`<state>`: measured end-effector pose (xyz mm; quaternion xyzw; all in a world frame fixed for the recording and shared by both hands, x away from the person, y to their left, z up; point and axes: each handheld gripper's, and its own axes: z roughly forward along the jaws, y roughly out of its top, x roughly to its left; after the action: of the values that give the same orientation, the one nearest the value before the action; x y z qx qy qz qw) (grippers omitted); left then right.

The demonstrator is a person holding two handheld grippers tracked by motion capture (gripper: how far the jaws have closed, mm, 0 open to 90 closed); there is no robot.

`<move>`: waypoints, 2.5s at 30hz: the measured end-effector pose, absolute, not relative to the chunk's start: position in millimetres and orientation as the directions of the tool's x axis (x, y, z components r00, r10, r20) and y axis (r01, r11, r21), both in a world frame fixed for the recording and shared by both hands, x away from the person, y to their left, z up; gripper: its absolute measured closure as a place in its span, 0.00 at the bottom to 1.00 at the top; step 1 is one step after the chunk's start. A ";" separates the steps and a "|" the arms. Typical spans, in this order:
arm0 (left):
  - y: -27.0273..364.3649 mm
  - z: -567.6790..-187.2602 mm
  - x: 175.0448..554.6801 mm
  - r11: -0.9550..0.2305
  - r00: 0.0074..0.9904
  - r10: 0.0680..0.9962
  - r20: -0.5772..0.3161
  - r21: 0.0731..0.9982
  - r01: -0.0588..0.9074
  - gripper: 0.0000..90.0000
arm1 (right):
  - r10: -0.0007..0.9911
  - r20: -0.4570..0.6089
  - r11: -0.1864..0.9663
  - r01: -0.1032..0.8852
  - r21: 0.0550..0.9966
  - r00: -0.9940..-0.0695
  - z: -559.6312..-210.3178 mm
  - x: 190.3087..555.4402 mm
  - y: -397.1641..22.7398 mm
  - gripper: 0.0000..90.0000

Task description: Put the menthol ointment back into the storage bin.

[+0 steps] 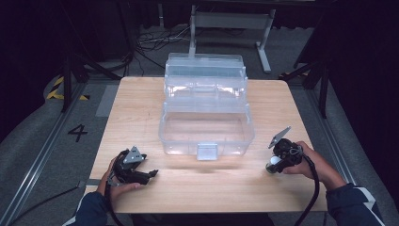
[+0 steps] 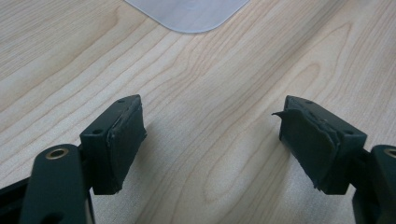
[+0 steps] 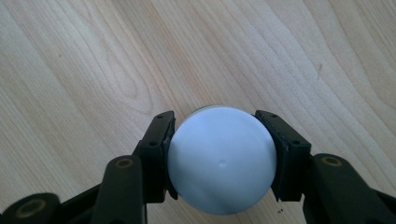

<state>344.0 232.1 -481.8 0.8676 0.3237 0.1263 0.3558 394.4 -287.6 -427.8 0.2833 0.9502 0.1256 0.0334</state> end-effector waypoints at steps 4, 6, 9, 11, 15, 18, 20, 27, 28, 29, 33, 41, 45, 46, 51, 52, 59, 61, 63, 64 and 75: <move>232.2 -481.7 344.2 -0.539 0.760 0.650 -0.011 0.699 0.471 0.25 | 0.544 0.002 0.811 0.526 0.257 -0.839 -427.4 394.3 -286.8 0.56; 232.2 -481.7 344.3 -0.538 0.760 0.650 -0.012 0.699 0.471 0.25 | 0.545 0.003 0.810 0.527 0.260 -0.839 -427.6 394.2 -286.0 0.56; 232.2 -481.8 344.3 -0.538 0.760 0.650 -0.012 0.699 0.471 0.25 | 0.538 0.000 0.813 0.519 0.264 -0.843 -426.6 394.7 -285.4 0.56; 232.2 -481.8 344.3 -0.538 0.760 0.650 -0.011 0.699 0.471 0.25 | 0.530 -0.002 0.818 0.511 0.264 -0.848 -425.6 394.8 -284.4 0.56; 232.2 -481.7 344.3 -0.539 0.760 0.650 -0.011 0.699 0.471 0.25 | 0.526 0.001 0.820 0.507 0.267 -0.851 -424.8 394.7 -283.3 0.56; 232.2 -481.7 344.3 -0.539 0.760 0.650 -0.011 0.699 0.470 0.25 | 0.519 -0.006 0.825 0.499 0.265 -0.855 -423.3 394.9 -283.0 0.56; 232.2 -481.8 344.3 -0.538 0.760 0.650 -0.011 0.699 0.471 0.25 | 0.516 -0.009 0.826 0.496 0.268 -0.856 -421.3 394.5 -283.2 0.56; 232.2 -481.7 344.3 -0.539 0.760 0.650 -0.011 0.699 0.471 0.25 | 0.508 -0.020 0.828 0.481 0.289 -0.861 -410.2 394.1 -285.9 0.56; 232.2 -481.7 344.3 -0.539 0.760 0.650 -0.011 0.699 0.471 0.25 | 0.509 -0.018 0.825 0.482 0.294 -0.861 -408.3 393.8 -286.2 0.56; 232.1 -481.8 344.2 -0.538 0.760 0.650 -0.011 0.699 0.471 0.25 | 0.510 -0.020 0.824 0.483 0.296 -0.860 -405.7 393.4 -286.4 0.56; 232.0 -481.8 344.2 -0.539 0.760 0.650 -0.009 0.699 0.470 0.25 | 0.511 -0.029 0.823 0.479 0.306 -0.859 -399.1 394.1 -288.3 0.56; 231.9 -481.9 344.2 -0.539 0.760 0.650 -0.009 0.699 0.470 0.25 | 0.506 -0.054 0.825 0.465 0.322 -0.861 -382.3 395.9 -289.8 0.56; 231.8 -481.9 344.1 -0.539 0.759 0.651 -0.008 0.699 0.470 0.25 | 0.495 -0.066 0.831 0.450 0.327 -0.867 -372.9 397.7 -289.7 0.56; 231.8 -481.9 344.1 -0.539 0.759 0.651 -0.008 0.699 0.470 0.25 | 0.492 -0.071 0.833 0.446 0.329 -0.868 -370.1 398.2 -289.8 0.56; 231.9 -481.9 344.1 -0.539 0.759 0.651 -0.009 0.699 0.470 0.25 | 0.488 -0.085 0.835 0.436 0.336 -0.869 -356.2 400.5 -288.7 0.56; 231.9 -481.8 344.1 -0.539 0.759 0.651 -0.008 0.699 0.470 0.25 | 0.479 -0.091 0.840 0.426 0.336 -0.873 -352.5 401.5 -288.3 0.56; 231.9 -481.9 344.1 -0.539 0.759 0.651 -0.009 0.699 0.470 0.25 | 0.465 -0.105 0.845 0.405 0.349 -0.879 -330.1 406.2 -286.8 0.56; 231.9 -481.9 344.1 -0.539 0.759 0.651 -0.009 0.699 0.470 0.25 | 0.466 -0.111 0.842 0.402 0.360 -0.878 -323.3 407.8 -286.7 0.56; 231.9 -481.9 344.1 -0.539 0.759 0.651 -0.009 0.699 0.470 0.25 | 0.462 -0.117 0.843 0.393 0.368 -0.879 -316.8 408.9 -285.3 0.56; 231.9 -481.9 344.1 -0.539 0.759 0.651 -0.009 0.699 0.470 0.25 | 0.462 -0.117 0.843 0.393 0.368 -0.879 -316.8 408.9 -285.3 0.56; 231.9 -481.9 344.2 -0.539 0.759 0.651 -0.009 0.699 0.470 0.25 | 0.433 -0.146 0.859 0.358 0.366 -0.890 -297.4 418.1 -273.5 0.56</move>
<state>344.2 231.9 -481.9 0.8680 0.3227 0.1271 0.3555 418.1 -273.5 -297.4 0.2064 0.9575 0.1669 0.1124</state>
